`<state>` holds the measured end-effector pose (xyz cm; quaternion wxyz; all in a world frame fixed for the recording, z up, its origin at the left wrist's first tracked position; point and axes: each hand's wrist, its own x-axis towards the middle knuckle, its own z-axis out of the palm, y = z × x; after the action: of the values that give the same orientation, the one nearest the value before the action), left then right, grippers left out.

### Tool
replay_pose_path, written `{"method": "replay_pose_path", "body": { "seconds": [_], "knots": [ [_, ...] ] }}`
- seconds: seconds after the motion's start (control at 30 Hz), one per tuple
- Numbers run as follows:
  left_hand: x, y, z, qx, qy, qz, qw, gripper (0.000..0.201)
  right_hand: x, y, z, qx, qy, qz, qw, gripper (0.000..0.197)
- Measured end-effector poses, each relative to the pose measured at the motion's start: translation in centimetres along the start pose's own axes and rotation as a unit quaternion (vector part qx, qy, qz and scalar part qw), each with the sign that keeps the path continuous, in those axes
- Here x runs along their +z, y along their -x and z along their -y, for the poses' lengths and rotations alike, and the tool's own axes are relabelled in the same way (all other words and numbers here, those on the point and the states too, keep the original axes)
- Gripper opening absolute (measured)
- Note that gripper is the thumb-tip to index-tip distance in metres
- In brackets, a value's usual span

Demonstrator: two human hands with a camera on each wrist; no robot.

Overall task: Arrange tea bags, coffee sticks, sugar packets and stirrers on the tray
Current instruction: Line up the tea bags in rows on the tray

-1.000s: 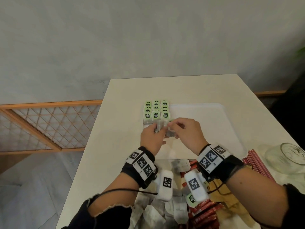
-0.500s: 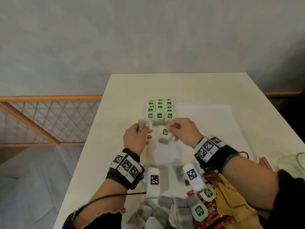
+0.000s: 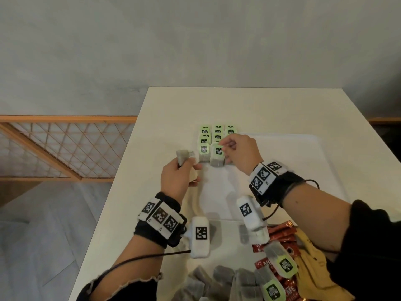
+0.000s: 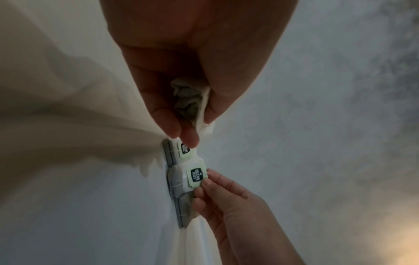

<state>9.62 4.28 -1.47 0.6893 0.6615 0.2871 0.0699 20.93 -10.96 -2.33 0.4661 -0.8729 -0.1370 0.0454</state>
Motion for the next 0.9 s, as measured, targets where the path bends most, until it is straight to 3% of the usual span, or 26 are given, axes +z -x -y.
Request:
{"method": "replay_pose_path", "body": {
  "seconds": [0.2,0.4,0.6,0.77,0.9],
  "knots": [
    [0.9,1.1,0.2,-0.012,-0.005,0.056,0.998,0.014,-1.0,1.1,0.5,0.002,-0.018,-0.034,0.999,0.017],
    [2.1,2.4,-0.3,0.008,-0.058,0.107,0.993,0.015,-1.8,3.9,2.4,0.031,-0.101,0.097,0.990,0.013],
    [1.9,3.3,-0.7,0.011,-0.129,0.143,0.981,0.015,-2.5,5.6,2.8,0.021,-0.102,0.101,0.989,0.019],
    [1.2,3.9,-0.6,0.118,-0.200,0.028,0.972,0.022,-3.7,6.5,3.0,0.086,-0.136,0.045,0.986,0.021],
    [1.9,5.3,-0.2,0.202,-0.273,0.072,0.938,0.031,-4.2,7.3,3.4,0.136,-0.186,0.050,0.972,0.018]
  ]
}}
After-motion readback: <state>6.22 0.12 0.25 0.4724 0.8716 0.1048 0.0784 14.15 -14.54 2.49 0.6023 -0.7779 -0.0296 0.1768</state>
